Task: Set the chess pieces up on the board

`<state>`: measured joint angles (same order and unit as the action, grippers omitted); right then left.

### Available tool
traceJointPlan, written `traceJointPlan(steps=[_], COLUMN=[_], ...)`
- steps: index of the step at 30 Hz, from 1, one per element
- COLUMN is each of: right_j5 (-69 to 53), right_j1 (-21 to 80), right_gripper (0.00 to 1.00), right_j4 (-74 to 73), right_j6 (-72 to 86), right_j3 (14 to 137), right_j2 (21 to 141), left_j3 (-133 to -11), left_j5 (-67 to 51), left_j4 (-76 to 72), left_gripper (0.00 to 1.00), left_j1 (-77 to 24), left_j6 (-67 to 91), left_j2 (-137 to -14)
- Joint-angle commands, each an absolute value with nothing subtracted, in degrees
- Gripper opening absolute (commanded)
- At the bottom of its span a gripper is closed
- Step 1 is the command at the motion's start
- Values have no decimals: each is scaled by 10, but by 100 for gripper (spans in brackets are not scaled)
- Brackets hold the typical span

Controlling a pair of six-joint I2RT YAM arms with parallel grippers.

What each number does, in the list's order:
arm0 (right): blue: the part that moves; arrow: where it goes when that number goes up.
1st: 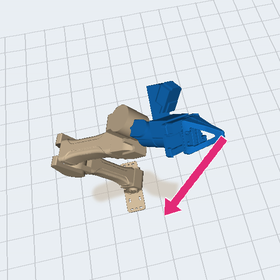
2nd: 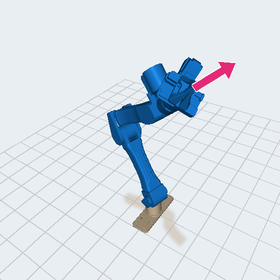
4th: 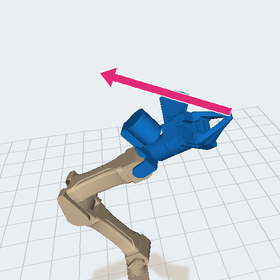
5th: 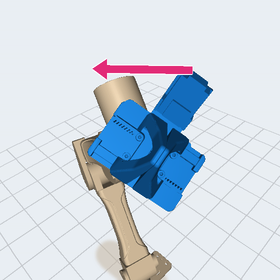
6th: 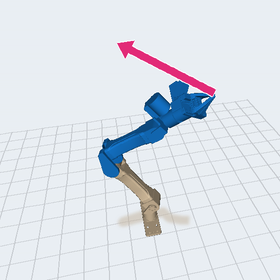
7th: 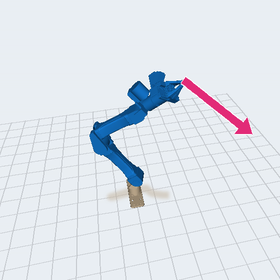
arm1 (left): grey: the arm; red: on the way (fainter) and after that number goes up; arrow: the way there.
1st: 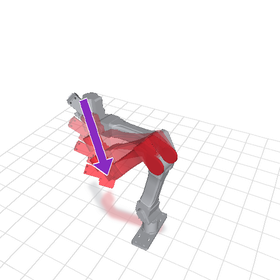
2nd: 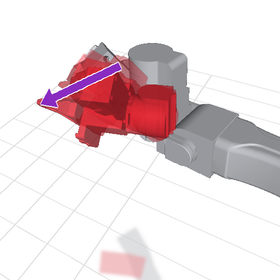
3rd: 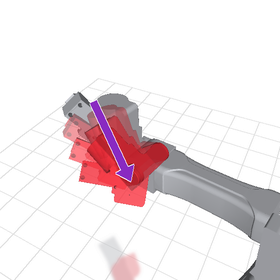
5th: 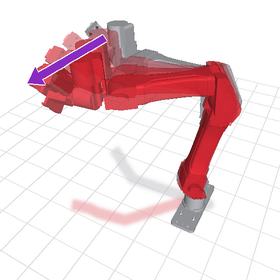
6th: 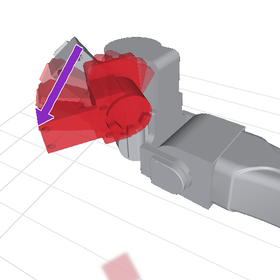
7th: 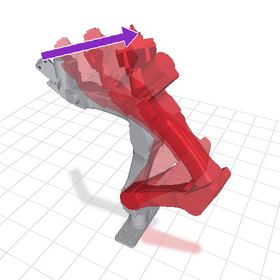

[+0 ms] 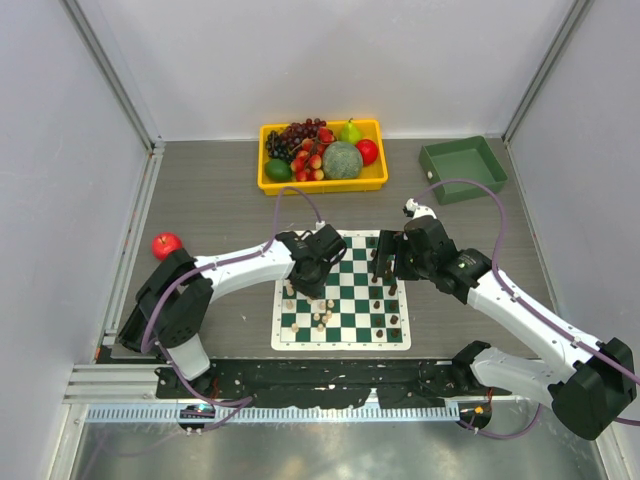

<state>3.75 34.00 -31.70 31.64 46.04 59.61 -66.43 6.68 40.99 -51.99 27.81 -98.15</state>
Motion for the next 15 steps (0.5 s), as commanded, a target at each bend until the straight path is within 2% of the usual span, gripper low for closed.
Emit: traceJointPlan(steps=[1, 15], right_j5=[47, 46], right_j1=[338, 338], right_gripper=[89, 88], right_j4=[-306, -305], right_j6=[317, 317], right_j3=[462, 462], right_j2=[587, 586], left_j3=[-683, -700], left_j5=[57, 74], left_j4=[407, 439], left_gripper=[17, 15], left_j1=[-518, -518], left_j6=[269, 263], left_j2=[-984, -919])
